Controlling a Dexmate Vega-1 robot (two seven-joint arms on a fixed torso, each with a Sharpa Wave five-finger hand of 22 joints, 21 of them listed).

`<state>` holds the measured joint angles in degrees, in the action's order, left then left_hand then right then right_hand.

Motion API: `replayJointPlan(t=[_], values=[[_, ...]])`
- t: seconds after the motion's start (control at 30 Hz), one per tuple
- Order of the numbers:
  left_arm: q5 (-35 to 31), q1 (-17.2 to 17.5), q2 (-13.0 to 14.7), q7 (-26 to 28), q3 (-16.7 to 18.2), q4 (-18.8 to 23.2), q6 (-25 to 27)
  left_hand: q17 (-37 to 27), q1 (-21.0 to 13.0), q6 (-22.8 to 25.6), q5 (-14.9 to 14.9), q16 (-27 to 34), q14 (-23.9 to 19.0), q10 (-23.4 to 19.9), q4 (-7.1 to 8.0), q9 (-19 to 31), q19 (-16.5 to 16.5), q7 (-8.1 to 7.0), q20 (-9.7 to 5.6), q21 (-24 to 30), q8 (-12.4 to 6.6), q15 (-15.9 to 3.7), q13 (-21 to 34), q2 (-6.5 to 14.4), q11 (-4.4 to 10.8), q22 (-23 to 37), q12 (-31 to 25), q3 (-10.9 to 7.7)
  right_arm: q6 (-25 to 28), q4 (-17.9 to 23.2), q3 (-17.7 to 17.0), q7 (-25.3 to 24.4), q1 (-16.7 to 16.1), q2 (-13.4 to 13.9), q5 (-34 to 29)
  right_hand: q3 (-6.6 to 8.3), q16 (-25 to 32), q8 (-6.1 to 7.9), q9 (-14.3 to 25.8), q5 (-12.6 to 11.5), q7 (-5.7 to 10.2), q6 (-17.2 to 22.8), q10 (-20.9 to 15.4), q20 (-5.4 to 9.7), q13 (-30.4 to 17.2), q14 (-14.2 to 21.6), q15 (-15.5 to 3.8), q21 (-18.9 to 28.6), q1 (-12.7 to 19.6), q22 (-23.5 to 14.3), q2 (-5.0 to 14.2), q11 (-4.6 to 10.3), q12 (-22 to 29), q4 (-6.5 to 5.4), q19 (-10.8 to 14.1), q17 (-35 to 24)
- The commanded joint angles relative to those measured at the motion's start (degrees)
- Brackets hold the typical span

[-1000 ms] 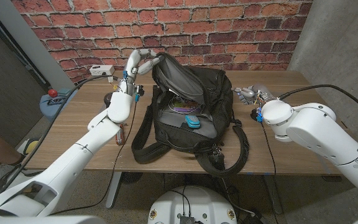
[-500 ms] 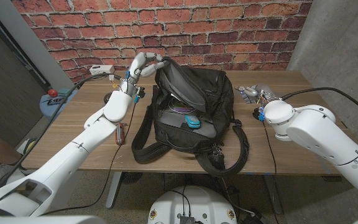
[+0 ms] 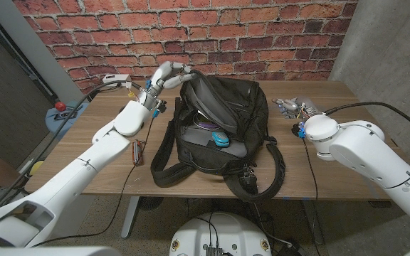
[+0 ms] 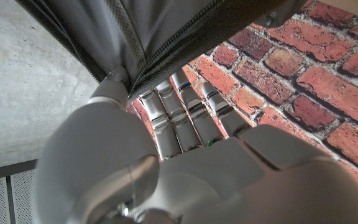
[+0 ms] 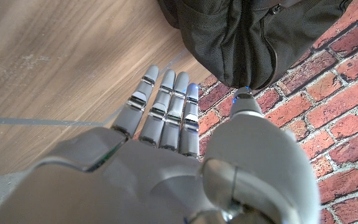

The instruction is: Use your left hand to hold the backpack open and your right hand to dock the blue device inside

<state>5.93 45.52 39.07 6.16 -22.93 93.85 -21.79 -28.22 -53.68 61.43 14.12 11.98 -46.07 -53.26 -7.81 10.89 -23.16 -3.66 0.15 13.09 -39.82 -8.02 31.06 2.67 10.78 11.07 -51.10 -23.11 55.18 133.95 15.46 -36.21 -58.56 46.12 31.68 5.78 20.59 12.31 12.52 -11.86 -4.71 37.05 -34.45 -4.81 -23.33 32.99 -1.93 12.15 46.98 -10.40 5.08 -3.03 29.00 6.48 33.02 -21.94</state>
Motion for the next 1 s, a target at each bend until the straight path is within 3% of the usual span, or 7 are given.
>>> replayJointPlan(t=[0.03, 0.17, 0.63, 0.8, 1.0], values=[[4.4, -2.0, 1.4, -7.8, -1.1, -1.2, -0.9, 0.2, 1.9, -1.1, -0.6, -0.5, 1.3, 1.7, 0.69, 0.2, 1.0, 0.4, 0.44, -0.4, 0.59, 0.62, -0.2, -0.1, -0.39, 0.1, 0.8, 0.49, -1.5, -1.1, -1.1, 0.2, -0.8, -0.1, 0.6, -0.09, 0.2, 0.03, 0.0, 0.1, 0.22, 0.0, -0.2, 0.33, -0.2, -0.1, -0.18, 0.3, 0.1, -0.2, 0.48, 0.03, -0.2, 0.46, -0.1, -0.1], [5.7, -2.8, 2.0, -10.4, -1.5, -1.5, -0.7, 0.6, 3.6, -2.9, -1.3, -0.9, 2.5, 3.2, 1.36, 0.2, 1.9, 0.55, 1.1, -0.7, 1.52, 1.36, -0.2, 0.0, -1.17, 0.1, 1.6, 0.91, -1.9, -1.5, -1.3, 0.3, -0.9, 0.0, 0.8, -0.09, 0.2, 0.01, 0.0, 0.1, 0.23, 0.0, -0.1, 0.37, -0.3, -0.1, -0.13, 0.3, 0.1, -0.2, 0.54, 0.0, -0.2, 0.47, -0.1, -0.1], [9.6, -6.3, 4.2, -20.1, -3.3, -2.6, 0.2, 3.8, 10.7, -12.4, -3.4, -1.6, 13.8, 18.7, 2.74, 0.9, 7.7, 0.67, 3.55, -1.6, 6.28, 6.79, -0.8, -1.2, -4.39, 0.2, 9.9, 3.11, -3.2, -3.0, -1.0, 0.8, -0.3, 0.1, 1.1, -0.11, 0.1, -0.07, 0.0, 0.2, 0.22, -0.2, 0.0, 0.39, -0.3, -0.2, -0.11, 0.3, 0.0, -0.2, 0.63, -0.17, -0.4, 0.49, -0.2, -0.2], [10.2, -8.1, 5.5, -24.3, -4.3, -2.5, 1.9, 4.8, 11.9, -16.0, -3.6, -1.5, 17.1, 22.6, 2.6, 0.9, 9.5, 0.41, 3.99, -1.8, 8.03, 7.7, -1.4, -1.4, -5.16, 0.2, 12.7, 3.33, -3.5, -3.4, -1.1, 0.6, -0.2, -0.1, 1.4, -0.1, 0.1, -0.06, 0.0, 0.3, 0.18, -0.1, 0.0, 0.34, -0.3, 0.0, 0.02, 0.3, 0.0, -0.2, 0.61, -0.15, -0.4, 0.57, -0.1, -0.2], [9.9, -9.1, 6.6, -26.2, -4.7, -2.3, 2.7, 5.6, 11.6, -16.8, -3.4, -1.4, 18.8, 25.2, 2.06, 1.0, 10.4, 0.31, 4.06, -1.7, 8.57, 8.34, -1.7, -1.0, -5.69, 0.2, 14.4, 2.85, -3.9, -3.5, -1.2, 0.3, -0.4, -0.3, 1.7, -0.08, 0.0, -0.12, 0.0, 0.3, 0.11, -0.3, 0.1, 0.27, -0.3, -0.1, 0.05, 0.3, 0.0, -0.2, 0.68, -0.31, -0.5, 0.6, -0.1, -0.2]])
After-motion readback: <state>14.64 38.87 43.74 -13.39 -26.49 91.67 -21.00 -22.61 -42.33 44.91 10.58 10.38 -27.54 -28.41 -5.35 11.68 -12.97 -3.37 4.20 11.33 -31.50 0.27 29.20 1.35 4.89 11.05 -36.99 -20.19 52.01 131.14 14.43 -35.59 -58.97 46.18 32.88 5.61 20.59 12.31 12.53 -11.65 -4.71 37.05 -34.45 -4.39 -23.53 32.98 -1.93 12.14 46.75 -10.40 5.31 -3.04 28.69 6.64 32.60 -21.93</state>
